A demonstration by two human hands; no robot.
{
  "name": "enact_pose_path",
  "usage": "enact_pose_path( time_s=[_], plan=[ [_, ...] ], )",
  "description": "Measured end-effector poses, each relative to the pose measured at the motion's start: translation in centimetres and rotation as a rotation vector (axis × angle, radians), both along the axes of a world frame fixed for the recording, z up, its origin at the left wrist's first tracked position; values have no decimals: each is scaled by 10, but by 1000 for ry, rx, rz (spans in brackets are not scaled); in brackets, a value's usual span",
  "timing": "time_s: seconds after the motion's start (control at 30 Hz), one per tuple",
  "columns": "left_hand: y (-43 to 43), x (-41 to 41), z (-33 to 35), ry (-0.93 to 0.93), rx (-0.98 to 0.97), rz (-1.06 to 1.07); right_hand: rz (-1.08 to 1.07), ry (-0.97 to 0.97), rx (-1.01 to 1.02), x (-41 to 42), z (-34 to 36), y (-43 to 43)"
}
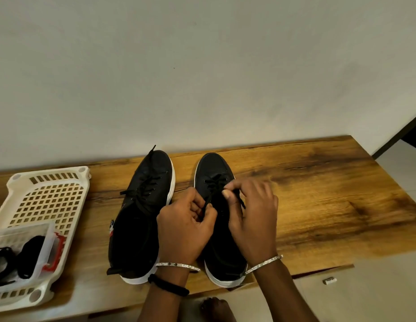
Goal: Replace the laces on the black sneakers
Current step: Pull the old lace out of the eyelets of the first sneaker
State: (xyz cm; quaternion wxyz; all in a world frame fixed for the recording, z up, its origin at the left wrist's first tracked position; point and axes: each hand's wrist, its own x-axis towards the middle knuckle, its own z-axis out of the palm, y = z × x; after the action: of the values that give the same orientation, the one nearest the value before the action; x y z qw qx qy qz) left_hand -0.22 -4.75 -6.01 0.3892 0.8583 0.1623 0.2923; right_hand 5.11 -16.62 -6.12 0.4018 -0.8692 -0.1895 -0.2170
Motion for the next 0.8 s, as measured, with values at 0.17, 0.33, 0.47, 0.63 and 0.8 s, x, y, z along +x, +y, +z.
enact_pose_path(
  time_s=[0.17, 0.33, 0.47, 0.63, 0.8],
  plan=[
    [1, 0, -1, -8, -14, 1, -358, 546, 716, 22, -3, -24],
    [-1, 2, -2, -19, 10, 13, -253, 522, 366, 17, -3, -25],
    [-2, 1, 1, -78, -12, 1, 146, 250, 85, 1, 8, -11],
    [-8, 3, 10, -42, 105, 67, 40, 207, -42, -1, -1, -10],
    [-19, 6, 5, 129, 215, 1, 4, 488, 378, 1, 2, -16]
  ],
)
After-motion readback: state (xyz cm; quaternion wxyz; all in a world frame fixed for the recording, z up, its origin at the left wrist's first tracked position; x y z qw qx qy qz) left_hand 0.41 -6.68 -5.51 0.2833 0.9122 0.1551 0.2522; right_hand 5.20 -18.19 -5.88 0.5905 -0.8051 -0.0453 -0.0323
